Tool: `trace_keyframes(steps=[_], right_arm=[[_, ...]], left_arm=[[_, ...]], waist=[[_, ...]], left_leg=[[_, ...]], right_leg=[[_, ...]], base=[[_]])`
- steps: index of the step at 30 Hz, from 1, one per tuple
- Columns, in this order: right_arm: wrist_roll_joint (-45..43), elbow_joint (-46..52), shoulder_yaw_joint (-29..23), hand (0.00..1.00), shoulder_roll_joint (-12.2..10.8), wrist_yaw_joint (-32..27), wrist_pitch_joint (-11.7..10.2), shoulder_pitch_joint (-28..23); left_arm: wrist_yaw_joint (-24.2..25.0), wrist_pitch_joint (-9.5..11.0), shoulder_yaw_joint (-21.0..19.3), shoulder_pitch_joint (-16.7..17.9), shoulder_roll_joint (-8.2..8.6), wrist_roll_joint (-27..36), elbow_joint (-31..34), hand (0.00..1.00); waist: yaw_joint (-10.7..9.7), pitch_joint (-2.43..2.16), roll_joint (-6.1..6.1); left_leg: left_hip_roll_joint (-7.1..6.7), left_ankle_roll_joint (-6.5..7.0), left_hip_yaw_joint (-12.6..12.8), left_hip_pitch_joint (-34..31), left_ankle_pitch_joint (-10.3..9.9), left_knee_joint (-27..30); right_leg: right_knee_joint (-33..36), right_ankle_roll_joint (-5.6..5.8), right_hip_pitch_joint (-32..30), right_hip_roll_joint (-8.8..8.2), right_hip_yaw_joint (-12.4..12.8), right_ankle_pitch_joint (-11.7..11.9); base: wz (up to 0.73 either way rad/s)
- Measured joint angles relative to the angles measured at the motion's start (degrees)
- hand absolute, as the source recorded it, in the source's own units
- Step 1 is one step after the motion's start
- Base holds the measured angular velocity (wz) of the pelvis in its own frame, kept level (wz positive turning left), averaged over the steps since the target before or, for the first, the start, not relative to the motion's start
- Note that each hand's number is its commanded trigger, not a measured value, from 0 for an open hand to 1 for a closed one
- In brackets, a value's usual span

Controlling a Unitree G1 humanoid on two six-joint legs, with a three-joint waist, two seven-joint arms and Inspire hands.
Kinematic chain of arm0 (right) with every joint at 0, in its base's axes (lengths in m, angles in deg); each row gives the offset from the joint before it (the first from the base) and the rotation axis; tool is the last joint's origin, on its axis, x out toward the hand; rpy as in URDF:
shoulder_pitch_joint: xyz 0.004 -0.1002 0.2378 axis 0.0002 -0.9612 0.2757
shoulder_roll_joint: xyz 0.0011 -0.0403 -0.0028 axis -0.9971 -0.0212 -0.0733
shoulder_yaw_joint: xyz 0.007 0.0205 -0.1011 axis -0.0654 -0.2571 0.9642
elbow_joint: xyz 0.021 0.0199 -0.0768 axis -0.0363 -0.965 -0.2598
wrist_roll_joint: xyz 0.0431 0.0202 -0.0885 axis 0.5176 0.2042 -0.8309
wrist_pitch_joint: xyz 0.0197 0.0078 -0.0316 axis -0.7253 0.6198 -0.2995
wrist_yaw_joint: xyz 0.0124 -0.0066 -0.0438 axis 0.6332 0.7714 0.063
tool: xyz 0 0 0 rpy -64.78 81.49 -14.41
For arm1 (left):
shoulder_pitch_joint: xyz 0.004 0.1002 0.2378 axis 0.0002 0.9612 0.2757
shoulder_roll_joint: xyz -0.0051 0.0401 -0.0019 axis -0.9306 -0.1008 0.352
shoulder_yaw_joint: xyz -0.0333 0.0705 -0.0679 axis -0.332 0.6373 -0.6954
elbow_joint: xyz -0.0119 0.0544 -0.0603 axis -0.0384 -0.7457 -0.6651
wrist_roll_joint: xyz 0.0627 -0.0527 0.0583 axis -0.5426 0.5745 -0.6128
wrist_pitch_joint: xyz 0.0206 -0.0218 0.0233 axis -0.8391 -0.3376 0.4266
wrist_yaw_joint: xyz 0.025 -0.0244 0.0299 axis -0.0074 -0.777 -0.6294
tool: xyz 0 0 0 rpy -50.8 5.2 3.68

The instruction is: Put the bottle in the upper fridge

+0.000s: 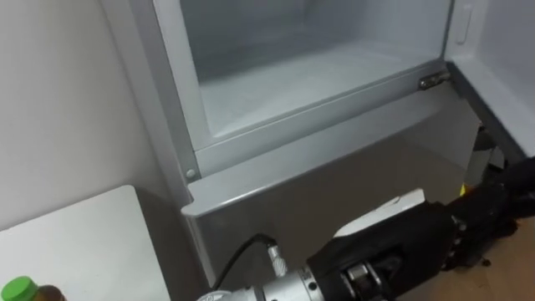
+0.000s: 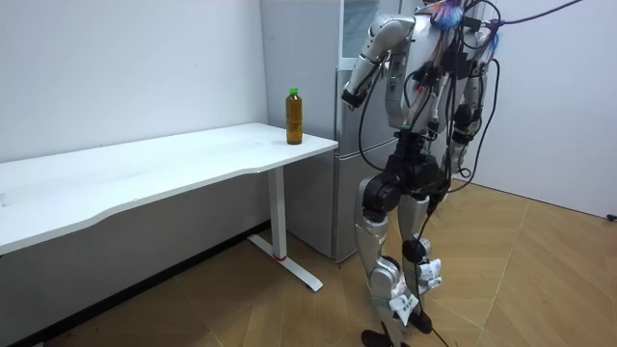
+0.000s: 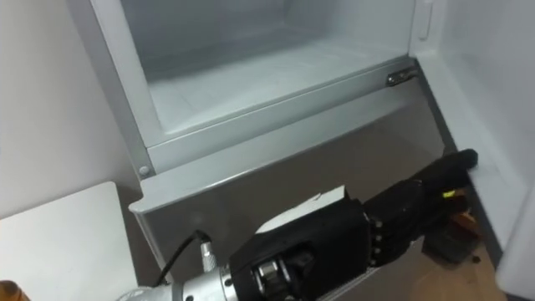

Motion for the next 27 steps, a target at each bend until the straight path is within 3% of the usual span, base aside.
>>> trace_keyframes(steps=[9,13,19,27], right_arm=[[0.0,-0.4,0.0,0.00,0.1,0.5,0.0,-0.1],[0.0,-0.4,-0.8,0.00,0.1,0.5,0.0,0.1],[0.0,-1.0,-2.2,0.00,0.2,0.5,0.0,0.0],[0.0,-2.4,-2.3,0.00,0.8,2.4,0.2,0.1]], left_arm=[[-0.1,-0.2,0.0,-2.7,0.21,0.0,-0.2,0.00],[-0.1,1.4,0.0,-3.7,1.81,0.2,-0.1,0.00],[-0.1,2.1,0.0,-4.0,2.11,0.7,-0.1,0.00],[0.0,2.1,0.1,-5.0,2.15,0.6,-0.6,0.00]], waist=[[-1.5,0.07,0.37],[-2.3,0.08,0.36],[-2.3,0.16,0.24],[-2.4,0.19,0.28]], left_leg=[[0.81,-0.36,2.8,-0.2,-0.2,0.1],[1.07,-0.57,3.4,0.2,-0.3,0.1],[1.24,-0.59,4.9,0.2,-0.3,1.0],[1.68,-0.80,5.4,-0.1,-0.5,1.0]], right_leg=[[0.1,-0.44,-1.1,0.75,1.5,0.3],[0.1,-0.56,-1.0,1.04,1.8,0.3],[0.0,-0.68,-1.4,1.21,3.1,0.4],[0.3,-0.86,-1.3,1.38,2.5,0.5]], base=[[-0.11],[-0.07],[-0.11],[0.02]])
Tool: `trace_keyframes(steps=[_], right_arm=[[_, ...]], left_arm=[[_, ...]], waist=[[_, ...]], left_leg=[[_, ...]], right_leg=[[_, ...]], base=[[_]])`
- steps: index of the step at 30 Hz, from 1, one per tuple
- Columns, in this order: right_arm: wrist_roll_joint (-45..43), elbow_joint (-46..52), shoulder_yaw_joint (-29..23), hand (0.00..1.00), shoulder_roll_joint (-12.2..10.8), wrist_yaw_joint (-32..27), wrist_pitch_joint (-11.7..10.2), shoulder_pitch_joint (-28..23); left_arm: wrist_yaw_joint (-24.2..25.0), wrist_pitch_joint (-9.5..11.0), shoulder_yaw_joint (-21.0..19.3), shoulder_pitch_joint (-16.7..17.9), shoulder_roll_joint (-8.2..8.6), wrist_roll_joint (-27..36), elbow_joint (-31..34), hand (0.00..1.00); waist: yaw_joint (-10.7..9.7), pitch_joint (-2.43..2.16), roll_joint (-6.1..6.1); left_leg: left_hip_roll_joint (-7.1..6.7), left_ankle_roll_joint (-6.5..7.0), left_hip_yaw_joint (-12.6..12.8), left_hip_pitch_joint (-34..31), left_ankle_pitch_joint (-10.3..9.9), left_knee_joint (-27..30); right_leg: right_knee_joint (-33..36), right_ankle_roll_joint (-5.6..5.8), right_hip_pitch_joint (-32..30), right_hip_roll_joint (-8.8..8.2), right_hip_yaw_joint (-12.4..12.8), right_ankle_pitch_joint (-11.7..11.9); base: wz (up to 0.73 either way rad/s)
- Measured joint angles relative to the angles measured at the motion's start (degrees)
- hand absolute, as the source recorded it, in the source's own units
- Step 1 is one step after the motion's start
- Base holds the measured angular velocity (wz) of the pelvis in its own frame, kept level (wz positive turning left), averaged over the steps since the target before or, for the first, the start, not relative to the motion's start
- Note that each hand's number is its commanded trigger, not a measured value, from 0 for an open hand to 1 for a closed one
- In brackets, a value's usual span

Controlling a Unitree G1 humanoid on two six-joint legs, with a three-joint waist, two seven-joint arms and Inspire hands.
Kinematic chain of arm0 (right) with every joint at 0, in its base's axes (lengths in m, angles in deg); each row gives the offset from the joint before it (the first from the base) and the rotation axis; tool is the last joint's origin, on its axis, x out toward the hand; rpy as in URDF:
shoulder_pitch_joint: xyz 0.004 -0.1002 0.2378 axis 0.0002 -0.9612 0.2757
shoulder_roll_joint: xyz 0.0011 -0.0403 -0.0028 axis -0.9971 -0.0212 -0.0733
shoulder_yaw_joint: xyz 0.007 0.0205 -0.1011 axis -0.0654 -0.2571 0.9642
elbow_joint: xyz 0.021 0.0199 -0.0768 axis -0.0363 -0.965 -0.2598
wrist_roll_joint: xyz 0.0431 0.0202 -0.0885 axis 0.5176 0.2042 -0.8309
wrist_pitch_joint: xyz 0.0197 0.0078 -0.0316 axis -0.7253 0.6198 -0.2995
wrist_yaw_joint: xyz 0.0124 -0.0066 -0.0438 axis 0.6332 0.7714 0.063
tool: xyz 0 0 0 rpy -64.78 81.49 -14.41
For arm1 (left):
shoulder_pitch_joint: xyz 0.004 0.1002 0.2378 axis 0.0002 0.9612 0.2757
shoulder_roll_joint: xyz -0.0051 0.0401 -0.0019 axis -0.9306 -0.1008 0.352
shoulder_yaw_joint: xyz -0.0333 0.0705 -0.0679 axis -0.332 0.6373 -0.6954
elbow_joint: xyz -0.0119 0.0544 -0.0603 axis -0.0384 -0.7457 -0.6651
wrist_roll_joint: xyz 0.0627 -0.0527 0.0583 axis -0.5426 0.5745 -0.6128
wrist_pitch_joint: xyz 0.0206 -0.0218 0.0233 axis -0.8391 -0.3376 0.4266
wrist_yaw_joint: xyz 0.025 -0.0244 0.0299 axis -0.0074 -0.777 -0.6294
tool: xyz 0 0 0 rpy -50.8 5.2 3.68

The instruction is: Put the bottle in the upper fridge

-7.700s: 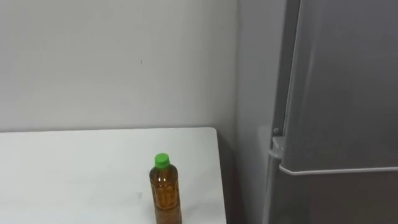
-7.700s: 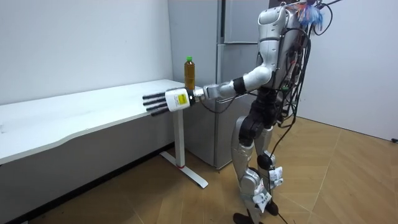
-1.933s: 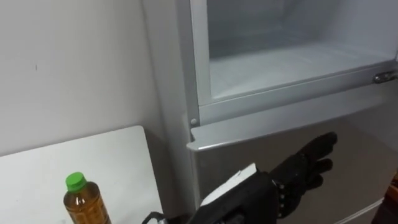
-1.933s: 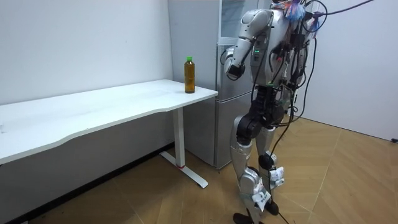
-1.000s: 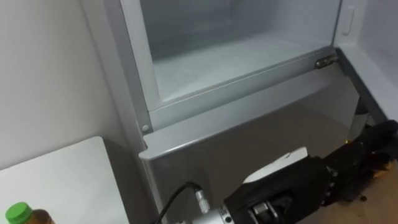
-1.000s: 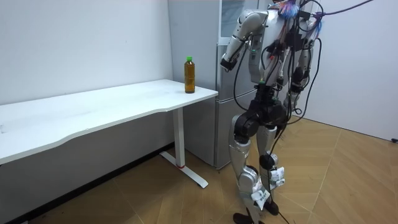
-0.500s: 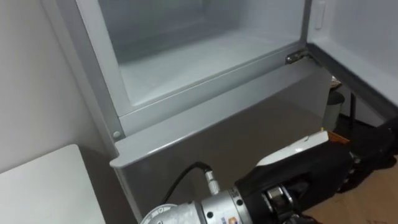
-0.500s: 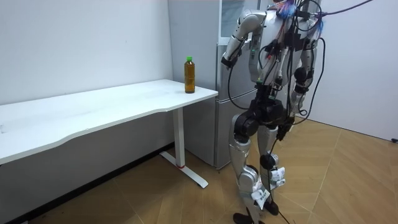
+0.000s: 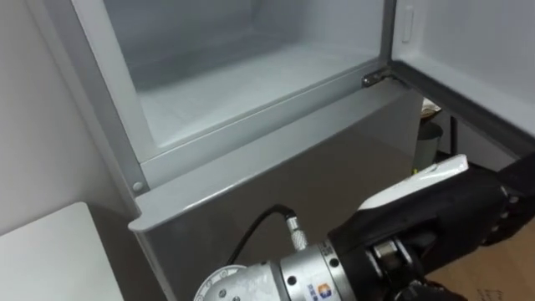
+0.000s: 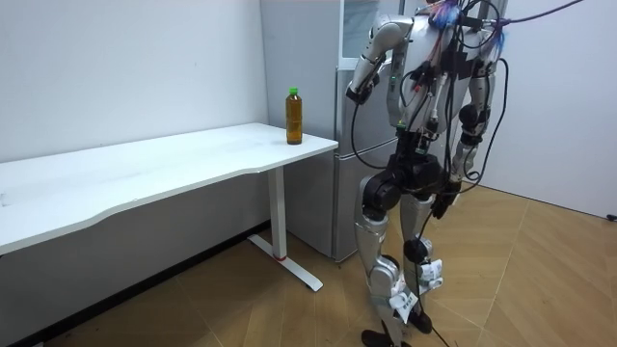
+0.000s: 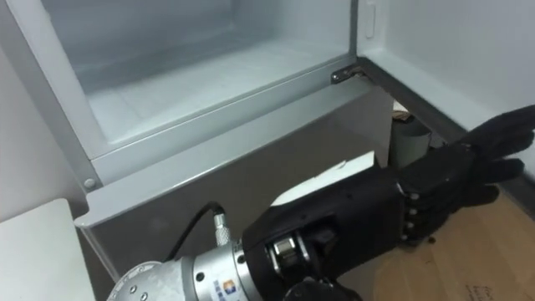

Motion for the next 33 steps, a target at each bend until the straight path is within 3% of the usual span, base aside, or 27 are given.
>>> trace_keyframes(steps=[6,9,11,17,20,24,28,30,33], right_arm=[[-0.1,1.4,0.0,0.00,0.0,0.5,0.5,0.2],[0.0,2.3,0.1,0.00,-0.1,0.5,0.3,0.3],[0.1,2.2,-0.2,0.00,-0.1,0.5,0.2,0.1],[0.0,1.9,-0.9,0.00,-0.4,0.4,-0.3,-1.9],[0.0,1.9,-0.9,0.00,-0.3,-0.1,-0.3,-2.4],[-0.1,2.0,-0.8,0.00,-1.0,-0.8,-1.4,-2.9],[-0.9,1.4,-0.5,0.00,-1.6,-0.9,-2.4,-3.3],[-2.2,-0.1,-0.4,0.00,-1.9,-0.8,-2.8,-2.8],[-2.8,-0.5,-0.4,0.00,-2.3,-0.9,-2.8,-2.7]], left_arm=[[-0.1,0.0,0.0,-0.6,-0.77,0.2,-1.3,0.00],[-0.1,0.1,0.0,-0.6,-1.38,0.5,-1.3,0.00],[-0.1,0.1,-0.1,-0.1,-2.70,0.4,-0.8,0.00],[-1.2,0.8,-2.1,3.1,-6.56,0.0,3.3,0.00],[-1.7,1.5,-3.0,3.5,-6.71,0.0,4.9,0.00],[-1.8,2.7,-5.3,4.4,-7.26,-0.6,7.6,0.00],[-3.7,4.8,-8.2,9.5,-7.79,-1.2,7.7,0.00],[-4.2,4.9,-9.5,11.8,-7.60,-3.4,7.9,0.00],[-4.7,4.9,-12.6,13.5,-7.75,-6.5,9.0,0.00]], waist=[[0.2,0.24,0.12],[1.6,0.29,0.05],[2.1,0.30,0.05],[5.3,0.36,-0.11],[6.7,0.33,-0.37],[9.5,0.24,-1.32],[11.0,0.17,-2.52],[11.6,0.23,-3.16],[12.9,-0.10,-3.89]], left_leg=[[0.21,-0.23,-1.4,-0.9,-0.1,0.0],[0.14,-0.27,-2.2,-1.3,-0.1,0.0],[-0.25,-0.37,-4.5,-1.8,0.0,0.0],[-1.05,-0.29,-7.8,-1.8,0.1,-0.1],[-1.77,-0.14,-9.2,-2.0,0.5,-0.2],[-1.88,-0.17,-10.9,-2.3,0.5,-0.2],[-1.91,-0.31,-12.3,-1.7,0.7,-0.4],[-1.90,-0.33,-12.7,-1.8,0.7,-0.4],[-1.96,-0.32,-13.6,-2.1,0.7,0.0]], right_leg=[[-0.2,-0.08,0.4,-0.20,-3.4,0.0],[-0.2,-0.08,0.5,-0.49,-5.0,0.0],[-0.4,-0.04,0.7,-0.85,-6.5,0.0],[-1.3,0.21,2.3,-1.40,-9.2,-0.1],[-1.3,0.39,2.4,-1.83,-10.4,-0.3],[-1.4,0.43,2.8,-1.88,-12.0,-0.3],[-1.4,0.43,3.8,-1.85,-12.9,-0.3],[-1.4,0.43,4.1,-1.86,-13.5,-0.3],[-1.5,0.41,4.3,-2.02,-14.3,-0.4]], base=[[0.28],[0.31],[0.38],[0.26],[0.27],[0.17],[0.15],[0.10],[0.12]])
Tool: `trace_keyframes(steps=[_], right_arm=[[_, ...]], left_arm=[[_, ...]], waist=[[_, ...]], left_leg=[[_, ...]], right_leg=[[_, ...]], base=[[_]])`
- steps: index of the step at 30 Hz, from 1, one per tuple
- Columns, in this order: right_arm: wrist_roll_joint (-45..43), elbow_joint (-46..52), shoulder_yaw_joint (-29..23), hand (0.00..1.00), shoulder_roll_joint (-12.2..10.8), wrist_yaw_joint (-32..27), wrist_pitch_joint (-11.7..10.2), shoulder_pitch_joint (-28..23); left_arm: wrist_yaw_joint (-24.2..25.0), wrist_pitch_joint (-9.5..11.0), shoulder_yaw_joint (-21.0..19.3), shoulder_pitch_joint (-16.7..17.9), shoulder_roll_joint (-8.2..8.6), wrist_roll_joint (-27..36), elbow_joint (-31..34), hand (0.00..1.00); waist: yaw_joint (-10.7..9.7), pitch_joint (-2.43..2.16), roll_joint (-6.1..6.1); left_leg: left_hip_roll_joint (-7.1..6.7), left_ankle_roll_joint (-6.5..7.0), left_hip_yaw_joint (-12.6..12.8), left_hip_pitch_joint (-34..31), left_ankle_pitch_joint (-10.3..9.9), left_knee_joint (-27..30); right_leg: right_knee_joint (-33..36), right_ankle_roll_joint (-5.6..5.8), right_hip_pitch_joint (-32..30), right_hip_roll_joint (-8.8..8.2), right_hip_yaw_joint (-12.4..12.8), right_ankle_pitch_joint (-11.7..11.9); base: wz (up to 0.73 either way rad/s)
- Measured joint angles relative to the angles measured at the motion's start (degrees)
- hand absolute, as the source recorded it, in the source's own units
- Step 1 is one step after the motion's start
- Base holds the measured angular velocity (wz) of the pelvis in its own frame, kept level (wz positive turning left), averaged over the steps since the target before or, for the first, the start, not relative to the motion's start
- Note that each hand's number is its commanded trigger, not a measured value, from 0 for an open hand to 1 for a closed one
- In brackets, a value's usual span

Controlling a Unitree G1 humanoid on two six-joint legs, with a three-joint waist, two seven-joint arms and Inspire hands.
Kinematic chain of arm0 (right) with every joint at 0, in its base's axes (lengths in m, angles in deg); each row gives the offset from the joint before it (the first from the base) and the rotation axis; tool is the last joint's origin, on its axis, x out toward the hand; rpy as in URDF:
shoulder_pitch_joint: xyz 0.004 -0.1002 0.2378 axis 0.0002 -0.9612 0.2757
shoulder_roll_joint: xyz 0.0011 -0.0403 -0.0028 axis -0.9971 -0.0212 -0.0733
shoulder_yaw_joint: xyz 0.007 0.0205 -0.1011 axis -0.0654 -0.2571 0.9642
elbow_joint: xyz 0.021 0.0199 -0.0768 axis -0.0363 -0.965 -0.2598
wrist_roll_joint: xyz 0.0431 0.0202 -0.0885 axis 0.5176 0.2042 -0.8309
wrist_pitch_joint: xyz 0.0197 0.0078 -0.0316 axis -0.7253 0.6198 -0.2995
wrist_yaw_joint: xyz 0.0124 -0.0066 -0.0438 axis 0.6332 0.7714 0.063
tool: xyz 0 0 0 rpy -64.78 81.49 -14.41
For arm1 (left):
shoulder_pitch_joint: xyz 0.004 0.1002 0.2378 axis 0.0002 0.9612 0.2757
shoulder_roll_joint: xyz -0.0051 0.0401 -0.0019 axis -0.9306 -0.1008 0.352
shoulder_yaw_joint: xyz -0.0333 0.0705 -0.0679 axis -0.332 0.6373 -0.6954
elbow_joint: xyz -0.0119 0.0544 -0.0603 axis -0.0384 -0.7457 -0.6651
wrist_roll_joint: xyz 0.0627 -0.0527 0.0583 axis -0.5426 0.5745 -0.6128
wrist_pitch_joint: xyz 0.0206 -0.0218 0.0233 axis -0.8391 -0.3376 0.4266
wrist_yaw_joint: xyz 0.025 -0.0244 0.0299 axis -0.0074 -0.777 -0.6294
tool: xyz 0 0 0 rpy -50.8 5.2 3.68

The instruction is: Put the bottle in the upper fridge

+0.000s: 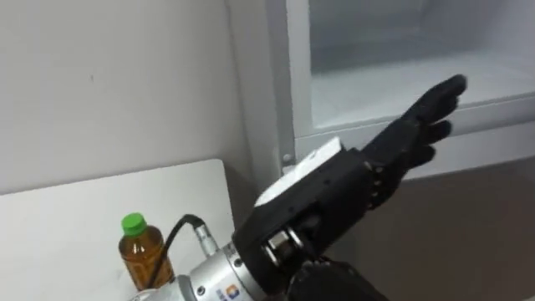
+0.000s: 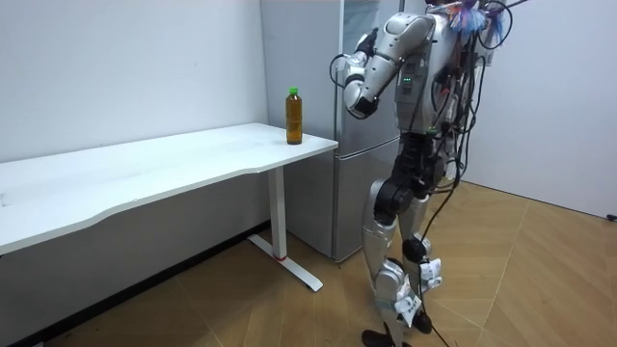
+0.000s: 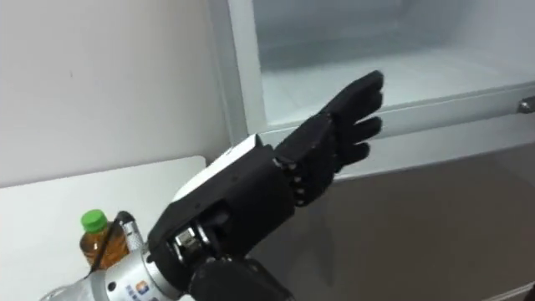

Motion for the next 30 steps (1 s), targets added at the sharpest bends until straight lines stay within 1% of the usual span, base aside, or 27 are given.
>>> trace_keyframes(steps=[1,2,3,4,6,8,9,11,12,14,15,17,18,20,21,23,24,26,27,29,30], right_arm=[[0.0,0.0,0.0,0.00,-0.3,0.0,0.0,0.0],[0.0,0.0,0.0,0.00,-0.5,-0.1,0.0,0.0],[0.0,-0.1,0.0,0.00,-0.5,-0.1,0.0,-0.1],[-0.3,-0.4,-0.1,0.00,-0.5,-0.1,0.0,-0.2],[-0.8,-1.2,-0.2,0.00,-0.5,0.0,-0.1,-0.2],[-1.0,-1.3,-0.5,0.00,-0.5,0.0,-0.2,-0.4],[-1.2,-1.3,-0.6,0.00,-0.6,0.0,-0.3,-0.6],[-1.6,-1.1,-0.7,0.00,-0.6,0.1,-0.9,-1.0],[-1.6,-1.0,-0.9,0.00,-0.6,0.1,-1.2,-1.1],[-1.7,-0.8,-2.1,0.00,-0.8,0.2,-1.5,-2.0],[-1.7,-0.9,-2.4,0.00,-0.8,0.2,-1.5,-2.1],[-1.6,-1.1,-3.5,0.00,-0.9,0.4,-1.5,-2.9],[-1.5,-1.1,-3.6,0.00,-0.9,0.4,-1.6,-3.0],[-0.7,-1.0,-4.1,0.00,-0.9,0.9,-2.2,-4.1],[-0.6,-1.1,-4.2,0.00,-1.0,1.0,-2.4,-4.4],[-0.1,-1.0,-5.7,0.00,-1.3,1.4,-2.7,-4.9],[-0.1,-1.0,-6.3,0.00,-1.4,1.4,-2.7,-5.0],[-0.3,-1.2,-7.4,0.00,-1.5,1.4,-2.6,-5.5],[-0.3,-1.2,-7.6,0.00,-1.6,1.4,-2.5,-5.5],[-0.3,-1.2,-8.4,0.00,-1.7,1.4,-2.5,-5.5],[-0.6,-1.2,-8.5,0.00,-1.7,1.4,-2.4,-5.5]], left_arm=[[-0.4,0.0,-1.5,0.3,0.00,-0.1,0.8,0.00],[-1.1,0.3,-2.5,0.4,-0.06,-0.1,1.3,0.00],[-1.4,0.4,-2.9,0.4,0.03,-0.3,1.6,0.00],[-1.7,0.5,-3.8,0.4,0.33,-0.9,2.3,0.00],[-2.2,1.1,-5.2,0.6,0.64,-0.9,3.1,0.00],[-3.1,3.0,-7.4,1.9,0.44,-1.1,4.2,0.00],[-3.3,3.3,-7.8,2.3,0.36,-1.3,4.2,0.00],[-5.0,4.2,-9.7,5.2,0.16,-3.1,4.5,0.00],[-5.3,4.2,-10.3,6.0,0.17,-3.6,4.6,0.00],[-6.0,4.2,-12.9,8.3,0.16,-6.3,4.8,0.00],[-6.4,4.2,-13.4,8.3,0.18,-7.1,4.8,0.00],[-7.2,4.3,-16.2,8.4,0.37,-8.8,4.9,0.00],[-7.3,4.4,-17.1,8.6,0.56,-8.8,4.9,0.00],[-8.4,5.5,-20.9,9.6,1.24,-8.8,4.9,0.00],[-8.9,5.8,-21.7,9.9,1.33,-8.9,4.9,0.00],[-10.0,7.3,-25.1,12.3,1.53,-9.3,5.0,0.00],[-10.1,7.5,-26.0,13.0,1.54,-9.3,5.0,0.00],[-11.4,7.5,-29.0,16.0,1.85,-9.9,5.2,0.00],[-11.7,7.5,-29.7,16.5,1.89,-9.9,5.2,0.00],[-12.6,7.5,-33.2,18.1,1.87,-10.0,5.4,0.00],[-12.9,7.5,-33.9,18.4,1.87,-10.0,5.4,0.00]], waist=[[0.2,-0.24,-0.21],[0.6,-0.25,-0.53],[1.0,-0.24,-0.65],[1.3,-0.27,-0.80],[1.6,-0.32,-0.77],[2.7,-0.44,-0.57],[2.9,-0.43,-0.60],[3.4,-0.48,-0.67],[3.4,-0.53,-0.57],[4.0,-0.62,-0.42],[4.1,-0.62,-0.41],[4.7,-0.58,-0.36],[4.9,-0.62,-0.28],[5.9,-0.49,-0.06],[6.1,-0.47,-0.08],[6.4,-0.48,-0.07],[6.6,-0.48,-0.07],[7.6,-0.48,-0.07],[7.8,-0.47,-0.09],[8.0,-0.45,-0.13],[8.1,-0.54,0.01]], left_leg=[[-0.03,0.08,-0.3,0.0,0.0,0.0],[-0.11,0.09,-0.5,0.1,0.1,0.1],[-0.48,0.12,-0.7,0.2,0.1,0.0],[-0.75,0.27,-1.1,0.4,0.2,0.0],[-0.90,0.41,-1.8,0.6,0.3,0.0],[-0.94,0.45,-1.9,1.1,0.3,0.0],[-0.96,0.45,-1.9,1.3,0.3,-0.1],[-1.16,0.44,-2.0,1.5,0.3,-0.1],[-1.16,0.44,-2.1,1.4,0.3,0.0],[-1.20,0.45,-2.6,1.2,0.3,0.1],[-1.26,0.46,-2.8,1.2,0.3,0.2],[-1.55,0.58,-3.8,1.4,0.4,0.4],[-1.56,0.58,-3.8,1.6,0.4,0.4],[-1.69,0.58,-3.8,2.3,0.4,0.5],[-1.74,0.58,-4.0,2.4,0.4,0.5],[-1.93,0.59,-4.8,2.5,0.4,0.5],[-1.94,0.59,-4.9,2.4,0.4,0.5],[-1.95,0.58,-5.2,2.4,0.4,0.5],[-1.97,0.59,-5.3,2.3,0.4,0.5],[-2.18,0.59,-6.4,1.6,0.4,0.8],[-2.23,0.59,-6.6,1.4,0.4,0.8]], right_leg=[[0.0,-0.05,0.0,-0.17,-0.5,-0.2],[0.0,-0.08,0.2,-0.33,-0.9,-0.4],[0.0,-0.06,0.3,-0.37,-0.9,-0.5],[0.0,0.01,0.9,-0.56,-1.0,-0.6],[0.0,0.26,1.1,-0.77,-1.3,-0.8],[0.1,0.28,1.6,-0.78,-1.4,-0.8],[0.1,0.29,1.8,-0.79,-1.3,-0.8],[0.1,0.30,2.4,-0.77,-1.3,-0.8],[0.1,0.30,2.4,-0.77,-1.3,-0.8],[0.1,0.27,2.4,-0.77,-1.6,-0.8],[0.1,0.27,2.5,-0.80,-1.7,-0.9],[0.0,0.37,3.2,-0.95,-2.5,-1.1],[0.0,0.38,3.3,-0.96,-2.5,-1.1],[0.1,0.46,3.8,-1.15,-2.6,-1.4],[0.1,0.48,4.0,-1.20,-2.7,-1.5],[0.2,0.56,4.1,-1.31,-3.0,-1.9],[0.2,0.55,4.1,-1.32,-3.2,-1.9],[0.2,0.52,4.1,-1.32,-3.4,-1.9],[0.2,0.52,4.1,-1.34,-3.6,-1.9],[0.1,0.55,4.1,-1.47,-4.5,-2.0],[0.1,0.57,4.1,-1.53,-4.8,-2.0]], base=[[0.17],[0.15],[0.12],[0.20],[0.19],[-0.02],[0.00],[0.02],[0.05],[0.09],[0.17],[0.20],[0.08],[0.00],[0.06],[0.12],[0.09],[0.05],[0.11],[0.21],[0.25]])
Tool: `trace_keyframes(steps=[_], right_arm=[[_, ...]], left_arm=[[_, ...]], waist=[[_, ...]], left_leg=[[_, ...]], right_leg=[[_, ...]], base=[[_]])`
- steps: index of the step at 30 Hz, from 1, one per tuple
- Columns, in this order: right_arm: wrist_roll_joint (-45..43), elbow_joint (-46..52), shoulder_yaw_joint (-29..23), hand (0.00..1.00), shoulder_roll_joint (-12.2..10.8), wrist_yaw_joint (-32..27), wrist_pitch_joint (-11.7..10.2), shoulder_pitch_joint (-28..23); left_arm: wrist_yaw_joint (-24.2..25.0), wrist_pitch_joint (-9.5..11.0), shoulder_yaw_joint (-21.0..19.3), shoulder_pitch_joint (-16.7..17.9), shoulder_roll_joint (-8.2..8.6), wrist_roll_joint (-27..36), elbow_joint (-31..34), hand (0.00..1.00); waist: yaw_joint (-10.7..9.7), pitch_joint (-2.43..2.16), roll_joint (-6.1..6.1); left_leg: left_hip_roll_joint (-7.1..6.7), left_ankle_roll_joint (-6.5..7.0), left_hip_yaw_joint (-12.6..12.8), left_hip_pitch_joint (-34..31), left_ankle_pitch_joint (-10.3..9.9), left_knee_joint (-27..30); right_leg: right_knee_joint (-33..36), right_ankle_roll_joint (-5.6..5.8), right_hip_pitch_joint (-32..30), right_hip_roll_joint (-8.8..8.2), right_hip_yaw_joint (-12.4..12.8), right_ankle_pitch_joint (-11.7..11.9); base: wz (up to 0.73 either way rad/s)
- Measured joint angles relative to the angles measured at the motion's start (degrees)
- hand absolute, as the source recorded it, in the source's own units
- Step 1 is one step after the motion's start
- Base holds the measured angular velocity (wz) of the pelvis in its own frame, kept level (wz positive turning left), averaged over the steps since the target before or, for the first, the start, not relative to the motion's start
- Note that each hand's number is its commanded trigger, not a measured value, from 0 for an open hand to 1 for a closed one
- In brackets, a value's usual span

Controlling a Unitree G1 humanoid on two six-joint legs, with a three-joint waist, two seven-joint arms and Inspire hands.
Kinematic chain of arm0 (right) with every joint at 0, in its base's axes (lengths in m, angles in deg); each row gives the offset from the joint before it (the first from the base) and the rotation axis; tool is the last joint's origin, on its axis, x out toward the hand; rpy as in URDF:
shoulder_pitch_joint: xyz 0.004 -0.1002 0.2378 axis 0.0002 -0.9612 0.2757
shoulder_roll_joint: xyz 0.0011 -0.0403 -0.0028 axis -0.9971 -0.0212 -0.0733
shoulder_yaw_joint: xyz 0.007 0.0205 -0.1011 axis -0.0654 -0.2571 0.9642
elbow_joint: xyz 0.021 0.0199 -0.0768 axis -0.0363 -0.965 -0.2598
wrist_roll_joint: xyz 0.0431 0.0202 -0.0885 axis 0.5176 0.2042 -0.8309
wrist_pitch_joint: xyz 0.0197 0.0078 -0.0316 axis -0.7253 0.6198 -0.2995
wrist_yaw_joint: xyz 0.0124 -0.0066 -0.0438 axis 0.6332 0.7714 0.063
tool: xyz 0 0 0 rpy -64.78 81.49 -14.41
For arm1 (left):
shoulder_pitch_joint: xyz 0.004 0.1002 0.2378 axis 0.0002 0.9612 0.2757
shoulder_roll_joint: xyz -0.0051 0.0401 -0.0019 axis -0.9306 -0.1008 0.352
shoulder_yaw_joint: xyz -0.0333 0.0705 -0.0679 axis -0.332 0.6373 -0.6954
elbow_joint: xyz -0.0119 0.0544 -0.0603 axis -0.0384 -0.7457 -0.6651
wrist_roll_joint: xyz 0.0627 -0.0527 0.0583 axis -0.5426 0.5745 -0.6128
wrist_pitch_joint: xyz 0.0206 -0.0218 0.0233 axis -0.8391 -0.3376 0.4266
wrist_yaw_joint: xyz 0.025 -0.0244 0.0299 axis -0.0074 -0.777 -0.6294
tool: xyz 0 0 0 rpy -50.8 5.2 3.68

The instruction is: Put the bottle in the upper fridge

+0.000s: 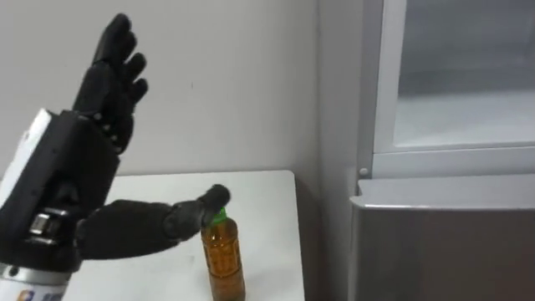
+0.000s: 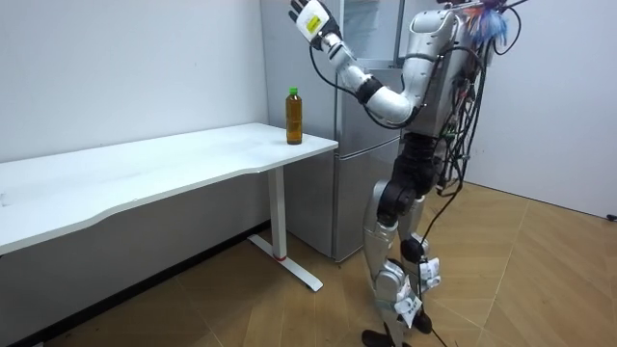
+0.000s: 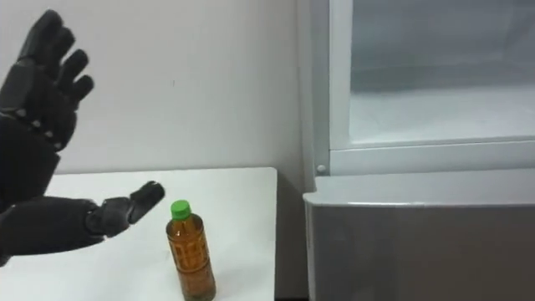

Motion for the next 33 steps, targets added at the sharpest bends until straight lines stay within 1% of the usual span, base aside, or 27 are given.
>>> trace_keyframes(steps=[1,3,4,5,6,7,9,10,11,13,15,16,18,20,21,22,23,24,25,26,27,28,29,30,32,33], right_arm=[[-0.9,0.0,-0.2,0.00,0.0,0.0,0.0,0.0],[-1.1,0.1,-0.7,0.00,0.0,0.0,0.0,-0.8],[-1.1,0.1,-1.3,0.00,0.0,0.0,0.0,-1.0],[-1.1,0.2,-2.1,0.00,-0.1,0.0,0.0,-1.6],[-1.1,0.2,-2.3,0.00,-0.2,0.0,0.0,-1.7],[-1.2,0.7,-2.4,0.00,-0.2,-0.2,0.1,-1.9],[-1.2,2.0,-2.5,0.00,-0.3,-0.3,0.6,-2.7],[-1.1,2.3,-2.5,0.00,-0.3,-0.2,0.7,-3.0],[-1.2,2.8,-2.7,0.00,-0.4,-0.1,0.7,-3.2],[-1.3,4.6,-3.0,0.00,-0.4,-0.1,1.1,-3.8],[-1.0,4.5,-3.1,0.00,-0.4,-0.1,1.3,-4.2],[-1.0,4.5,-3.4,0.00,-0.5,-0.1,1.3,-4.5],[-1.1,4.6,-3.7,0.00,-0.6,-0.2,1.3,-5.0],[-1.4,5.0,-4.6,0.00,-0.7,-0.1,1.3,-5.5],[-1.4,4.9,-4.6,0.00,-0.7,-0.1,1.3,-5.6],[-1.6,5.2,-4.8,0.00,-0.7,-0.1,1.4,-5.9],[-1.9,6.5,-5.0,0.00,-0.7,-0.1,1.8,-6.2],[-1.9,6.8,-5.0,0.00,-0.7,0.0,1.7,-6.5],[-2.0,6.8,-5.0,0.00,-0.8,0.0,1.7,-6.6],[-2.4,6.8,-5.0,0.00,-0.9,0.1,1.7,-6.7],[-2.4,6.8,-5.0,0.00,-1.0,0.2,1.8,-6.8],[-2.4,7.2,-4.9,0.00,-1.0,0.5,1.8,-7.1],[-2.4,7.5,-4.8,0.00,-1.1,0.6,1.8,-7.2],[-2.3,7.5,-4.9,0.00,-1.2,0.6,1.8,-7.4],[-3.3,7.5,-4.9,0.00,-1.4,0.6,1.7,-6.9],[-3.5,7.4,-4.9,0.00,-1.4,0.6,1.7,-6.8]], left_arm=[[-0.5,0.0,-1.4,0.6,0.00,0.0,0.0,0.00],[-1.1,0.0,-2.8,2.1,0.09,0.0,0.0,0.00],[-1.4,0.2,-3.7,3.9,0.10,-0.1,0.0,0.00],[-1.7,0.1,-4.5,6.1,0.11,-0.1,-0.1,0.00],[-1.9,0.1,-4.9,7.3,0.14,-0.1,-0.1,0.00],[-2.4,0.1,-5.5,9.4,0.39,-0.1,-0.4,0.00],[-2.7,0.1,-5.8,11.2,1.62,-0.7,-2.6,0.00],[-2.9,0.0,-6.5,12.8,2.80,-0.9,-4.2,0.00],[-3.5,-0.2,-6.9,14.4,3.49,-0.9,-5.6,0.00],[-4.3,-0.5,-7.2,16.4,3.91,-0.9,-7.7,0.00],[-5.2,-0.5,-7.2,16.9,4.18,-0.6,-11.4,0.00],[-6.1,-0.5,-7.4,17.0,4.80,-0.1,-13.8,0.00],[-8.2,-0.5,-7.6,17.7,4.95,0.7,-17.9,0.00],[-10.6,-0.4,-7.5,18.8,5.16,1.6,-24.3,0.00],[-11.1,-0.4,-7.5,19.0,5.24,1.8,-26.3,0.00],[-11.9,-0.4,-7.5,19.4,5.50,2.8,-30.7,0.00],[-12.4,-0.3,-7.5,19.6,5.59,3.4,-35.7,0.00],[-12.7,-0.3,-7.5,19.5,5.60,3.5,-38.5,0.00],[-13.5,-0.3,-7.3,19.6,5.73,3.6,-43.5,0.00],[-14.3,-0.3,-6.9,19.7,6.04,3.6,-47.7,0.00],[-14.7,-0.3,-6.3,19.7,6.11,3.6,-49.7,0.00],[-15.2,-0.3,-5.0,20.0,6.11,3.6,-53.3,0.00],[-15.3,-0.2,-3.7,20.4,6.10,3.6,-56.8,0.00],[-15.6,-0.2,-2.9,20.3,6.10,3.6,-58.7,0.00],[-16.2,-0.1,-0.2,20.3,6.14,3.4,-65.7,0.00],[-16.2,0.1,0.5,20.2,6.10,3.3,-67.6,0.00]], waist=[[0.0,-0.01,0.02],[1.1,0.01,-0.01],[1.5,-0.07,0.20],[1.6,0.03,0.10],[1.9,0.01,0.12],[2.5,0.03,0.10],[2.9,0.07,-0.06],[3.3,0.08,-0.09],[3.3,0.12,-0.13],[3.9,0.14,-0.24],[4.2,0.12,-0.28],[4.3,0.11,-0.30],[4.4,0.07,-0.32],[4.4,-0.02,-0.47],[4.4,-0.02,-0.49],[4.4,0.03,-0.69],[4.4,-0.07,-0.89],[4.4,-0.10,-1.00],[4.3,-0.14,-1.39],[4.4,-0.12,-1.89],[4.4,-0.06,-2.16],[4.7,0.00,-2.17],[4.7,-0.03,-2.50],[4.6,-0.10,-2.48],[4.3,-0.02,-2.76],[4.3,-0.03,-2.66]], left_leg=[[-0.15,0.00,-0.5,-0.2,0.0,0.0],[-0.34,0.00,-1.2,-0.1,0.0,0.0],[-0.49,0.01,-1.8,-0.1,0.0,0.0],[-0.62,0.01,-2.2,0.0,0.0,-0.1],[-0.63,0.01,-2.2,0.1,0.0,-0.1],[-0.63,0.01,-2.2,0.0,0.0,-0.1],[-0.77,0.01,-2.9,0.2,0.0,-0.1],[-0.79,0.01,-2.9,0.1,0.0,-0.1],[-0.79,0.01,-3.0,-0.1,0.0,0.1],[-0.88,0.02,-3.3,-0.3,0.0,0.1],[-1.08,0.02,-4.0,-0.5,0.0,0.3],[-1.21,0.03,-4.5,-0.6,0.0,0.5],[-1.27,0.03,-4.6,-0.5,0.0,0.4],[-1.32,0.09,-4.6,0.0,0.1,0.0],[-1.34,0.09,-4.6,0.1,0.1,0.0],[-1.41,0.10,-4.6,0.5,0.1,-0.1],[-1.45,0.10,-4.5,0.8,0.1,-0.1],[-1.47,0.11,-4.4,0.9,0.1,-0.1],[-1.49,0.11,-4.3,1.0,0.1,-0.1],[-1.47,0.11,-4.2,0.9,0.0,-0.1],[-1.46,0.12,-4.0,0.9,0.0,-0.1],[-1.40,0.15,-3.5,0.9,0.0,-0.1],[-1.40,0.21,-3.5,0.9,0.0,0.0],[-1.40,0.23,-3.5,0.9,-0.1,0.0],[-1.21,0.34,-3.0,0.9,-0.3,0.1],[-1.08,0.35,-2.8,1.0,-0.4,0.0]], right_leg=[[0.0,0.05,0.1,-0.15,-0.7,-0.1],[0.0,0.12,0.2,-0.26,-1.0,-0.2],[0.0,0.19,0.5,-0.30,-1.3,-0.3],[0.0,0.29,0.7,-0.37,-1.7,-0.3],[0.0,0.31,0.7,-0.37,-1.7,-0.4],[0.0,0.31,0.7,-0.38,-1.7,-0.4],[0.0,0.42,1.1,-0.43,-2.4,-0.5],[0.0,0.41,1.1,-0.46,-2.5,-0.6],[0.0,0.38,1.1,-0.46,-2.6,-0.6],[0.0,0.31,1.1,-0.54,-2.9,-0.9],[0.2,0.33,1.1,-0.67,-3.4,-1.1],[0.3,0.37,1.0,-0.77,-3.7,-1.3],[0.4,0.39,1.1,-0.82,-3.8,-1.3],[0.4,0.40,1.5,-0.85,-3.9,-1.4],[0.4,0.42,1.6,-0.86,-3.9,-1.4],[0.3,0.51,2.0,-0.89,-3.8,-1.4],[0.4,0.59,2.3,-0.96,-3.7,-1.5],[0.3,0.60,2.4,-0.98,-3.7,-1.6],[0.3,0.61,2.5,-1.00,-3.7,-1.6],[0.2,0.61,2.4,-0.98,-3.5,-1.6],[0.2,0.60,2.3,-0.98,-3.5,-1.6],[0.2,0.61,2.3,-0.99,-3.5,-1.6],[0.2,0.61,2.3,-1.01,-3.4,-1.6],[0.2,0.62,2.4,-1.01,-3.5,-1.6],[0.4,0.62,2.4,-0.95,-3.3,-1.5],[0.5,0.62,2.5,-0.90,-3.1,-1.5]], base=[[0.19],[0.13],[0.15],[0.16],[0.09],[0.07],[0.14],[0.09],[0.05],[0.08],[0.16],[0.16],[0.05],[0.00],[0.00],[0.00],[0.00],[-0.03],[0.00],[0.00],[-0.04],[-0.05],[0.00],[0.00],[-0.03],[-0.09]])
